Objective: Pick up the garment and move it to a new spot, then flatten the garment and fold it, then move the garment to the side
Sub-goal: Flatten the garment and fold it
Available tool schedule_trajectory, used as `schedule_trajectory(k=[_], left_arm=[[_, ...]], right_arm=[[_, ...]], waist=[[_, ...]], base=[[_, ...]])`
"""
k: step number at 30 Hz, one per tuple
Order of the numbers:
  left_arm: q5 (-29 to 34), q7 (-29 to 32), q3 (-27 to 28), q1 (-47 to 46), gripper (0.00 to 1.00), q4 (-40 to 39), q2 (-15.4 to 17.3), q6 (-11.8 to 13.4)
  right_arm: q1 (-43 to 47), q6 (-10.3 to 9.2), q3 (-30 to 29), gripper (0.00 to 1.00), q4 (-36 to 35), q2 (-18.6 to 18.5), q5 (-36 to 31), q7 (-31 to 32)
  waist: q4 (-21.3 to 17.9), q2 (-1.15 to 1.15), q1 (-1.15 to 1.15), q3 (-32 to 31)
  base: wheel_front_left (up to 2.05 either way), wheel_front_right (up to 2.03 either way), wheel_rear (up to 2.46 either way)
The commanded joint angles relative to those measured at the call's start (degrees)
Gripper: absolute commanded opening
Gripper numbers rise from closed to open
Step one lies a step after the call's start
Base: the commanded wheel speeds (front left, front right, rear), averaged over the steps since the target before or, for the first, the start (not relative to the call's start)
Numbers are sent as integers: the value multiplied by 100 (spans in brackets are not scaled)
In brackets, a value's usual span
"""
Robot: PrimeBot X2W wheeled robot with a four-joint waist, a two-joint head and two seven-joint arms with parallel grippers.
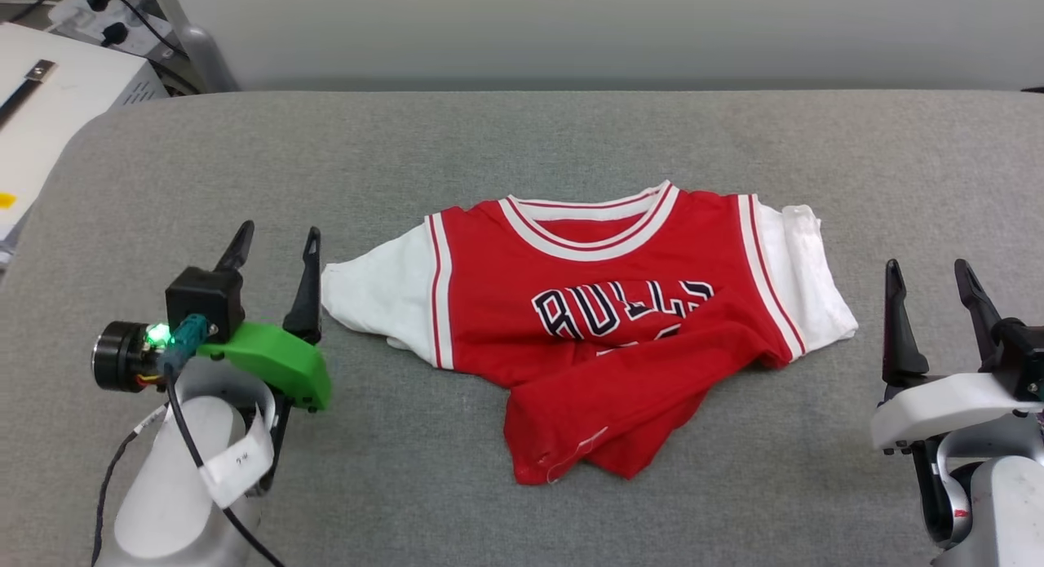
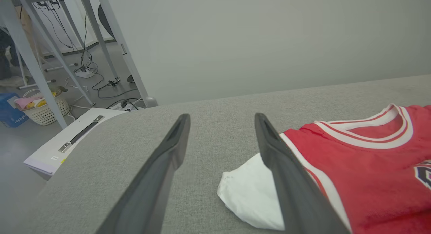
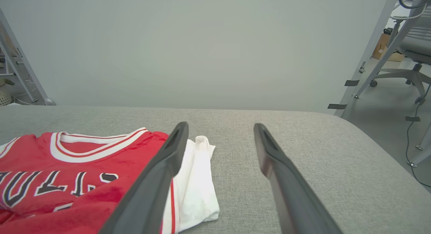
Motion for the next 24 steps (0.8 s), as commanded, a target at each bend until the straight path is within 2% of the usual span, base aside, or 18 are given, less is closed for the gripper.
schedule_trajectory(k=[1,4,9,16,21,24], left_arm=[[1,-94,0,233,100,-218,-15,-21],[38,-174,92,675,100,-770,-68,86],[80,-189,357,1530,100,-1744,-353,216],[319,-191,553,2054,100,-2251,-636,100],[494,-191,641,1902,100,-2355,-729,5],[564,-191,662,1789,100,-2339,-789,-66]], right_arm=[[71,-4,-18,100,-42,4,-45,31],[159,-4,-16,100,-75,4,-37,97],[322,-4,-19,100,-114,4,14,234],[446,-4,15,100,-204,-71,43,645],[81,-4,141,100,-249,-430,-30,1630],[-368,-4,104,100,-192,-636,20,2570]], waist=[[205,68,0,-191],[322,68,0,-300],[484,68,0,-432],[660,68,0,-351],[751,68,0,-4],[801,68,0,235]], base=[[0,0,0],[0,0,0],[0,0,0],[0,0,0],[0,0,0],[0,0,0]])
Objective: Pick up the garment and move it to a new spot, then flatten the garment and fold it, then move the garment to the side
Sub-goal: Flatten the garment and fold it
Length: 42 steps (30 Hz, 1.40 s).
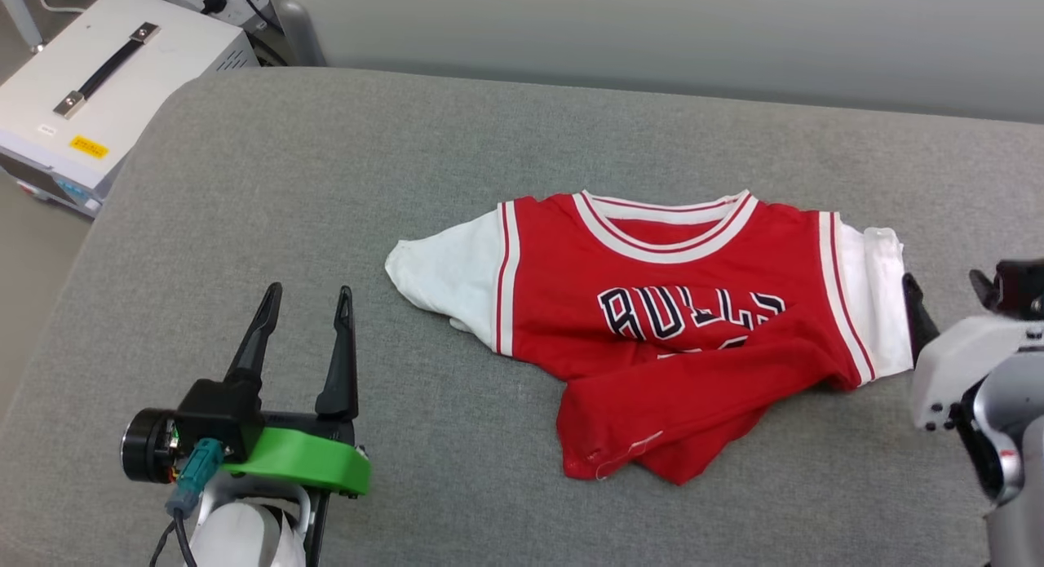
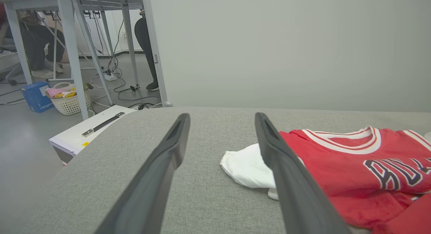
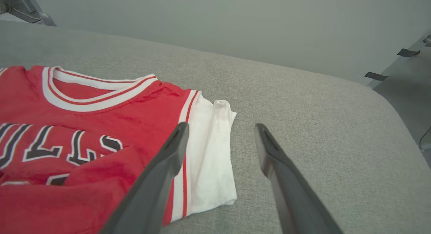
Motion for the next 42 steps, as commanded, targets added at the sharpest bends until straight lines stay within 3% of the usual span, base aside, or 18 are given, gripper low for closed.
schedule_trajectory(k=[1,6,10,18,27,28,29,30,42], left_arm=[[68,-32,17,-126,100,11,-58,-56],[157,-32,46,-301,100,62,-189,-158],[203,-32,84,-445,100,81,-283,-228],[279,-32,182,-571,100,124,-423,-325],[367,-32,221,-607,100,240,-518,-412],[379,-32,227,-614,100,248,-525,-420],[390,-32,235,-623,100,257,-532,-427],[398,-32,242,-630,100,265,-537,-432],[470,-32,339,-533,100,424,-554,-495]], right_arm=[[-251,-4,-13,100,55,-134,-4,411],[-1066,-4,106,100,428,-511,211,1813],[-1637,-4,135,100,835,-771,314,2195],[-2263,-4,125,100,1700,-939,269,2373],[-2528,-4,9,100,2224,-875,49,2200],[-2549,-4,4,65,2277,-869,28,2174],[-2570,-4,-4,5,2322,-866,1,2137],[-2581,-4,-1,0,2346,-863,-22,2085],[-2258,-4,-181,0,2051,-723,212,1427]], waist=[[101,68,0,319],[244,68,0,634],[392,68,0,833],[608,68,0,1081],[629,68,0,1211],[622,68,0,1219],[613,68,0,1223],[604,68,0,1223],[251,68,0,830]], base=[[0,0,0],[0,0,0],[0,0,0],[0,0,0],[0,0,0],[0,0,0],[0,0,0],[0,0,0],[0,0,0]])
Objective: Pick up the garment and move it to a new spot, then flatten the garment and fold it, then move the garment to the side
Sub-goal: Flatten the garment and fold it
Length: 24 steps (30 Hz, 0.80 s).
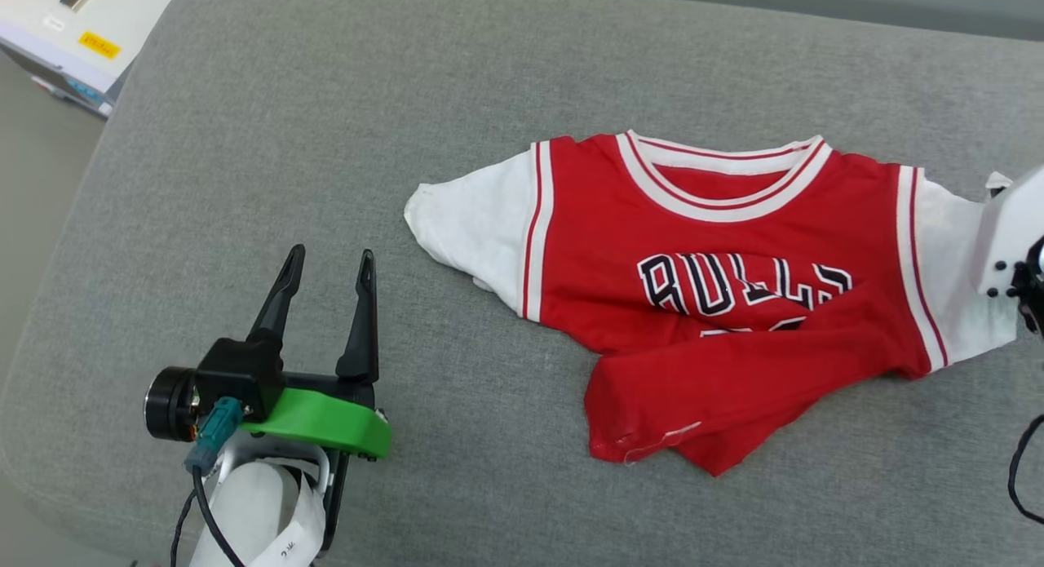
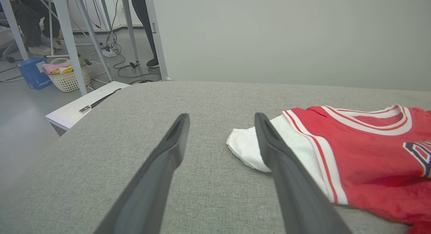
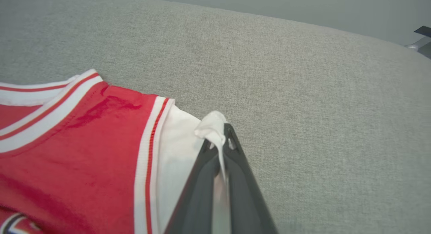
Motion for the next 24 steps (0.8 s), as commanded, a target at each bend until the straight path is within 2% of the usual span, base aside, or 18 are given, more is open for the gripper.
schedule_trajectory(k=[1,7,12,13,14,15,20,24], left_arm=[[76,-34,5,34,100,24,-24,-28],[82,-34,54,105,100,43,26,-50],[79,-34,85,148,100,56,56,-63],[77,-34,87,157,100,64,58,-65],[75,-34,88,164,100,73,59,-67],[73,-34,88,170,100,83,59,-69],[63,-34,76,193,100,139,54,-78],[23,-34,110,189,100,165,67,-84]], right_arm=[[187,-3,-82,0,-89,-25,99,-64],[678,-3,-437,0,-371,-155,377,-86],[1059,-3,-737,0,-256,-293,401,-113],[1126,-3,-779,25,-193,-304,387,-142],[1168,-3,-791,76,-154,-310,379,-204],[1191,-3,-900,100,-89,-297,355,-285],[1206,-3,-1023,100,51,-227,43,-678],[1119,-3,-959,100,-184,-128,-24,-1186]], waist=[[-149,69,0,-161],[-331,69,0,-308],[-409,69,0,-405],[-415,69,0,-429],[-420,69,0,-450],[-425,69,0,-472],[-452,69,0,-615],[-484,69,0,-767]], base=[[0,0,0],[0,0,0],[0,0,0],[0,0,0],[0,0,0],[0,0,0],[0,0,0],[0,0,0]])
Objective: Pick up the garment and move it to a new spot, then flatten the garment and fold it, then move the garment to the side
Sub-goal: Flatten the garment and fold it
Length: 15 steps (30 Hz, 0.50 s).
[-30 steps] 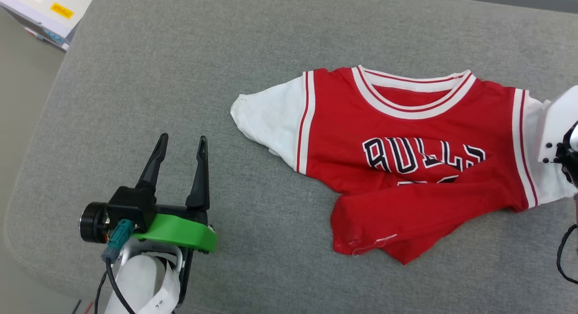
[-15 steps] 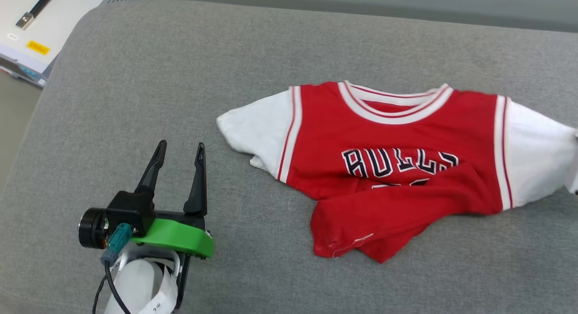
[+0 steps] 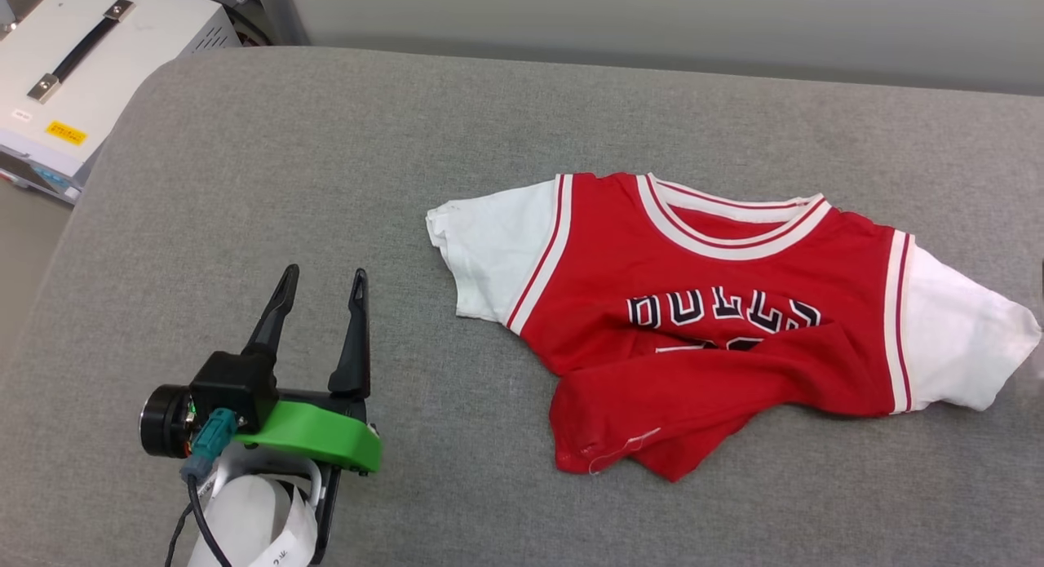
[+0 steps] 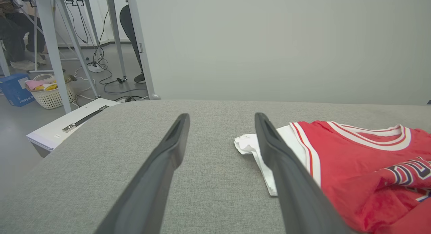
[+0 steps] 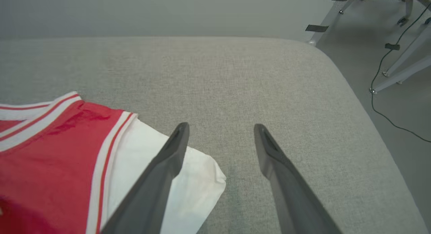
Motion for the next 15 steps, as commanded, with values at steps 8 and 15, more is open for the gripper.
schedule_trajectory(k=[8,15], left_arm=[[-130,-33,110,239,100,-36,-19,-40],[-216,-33,117,425,100,-138,-66,-48]], right_arm=[[352,-4,606,100,-1145,373,355,-1296],[1247,-4,1178,100,-2192,541,814,-1989]], waist=[[-157,68,0,-462],[-259,68,0,-623]], base=[[0,0,0],[0,0,0]])
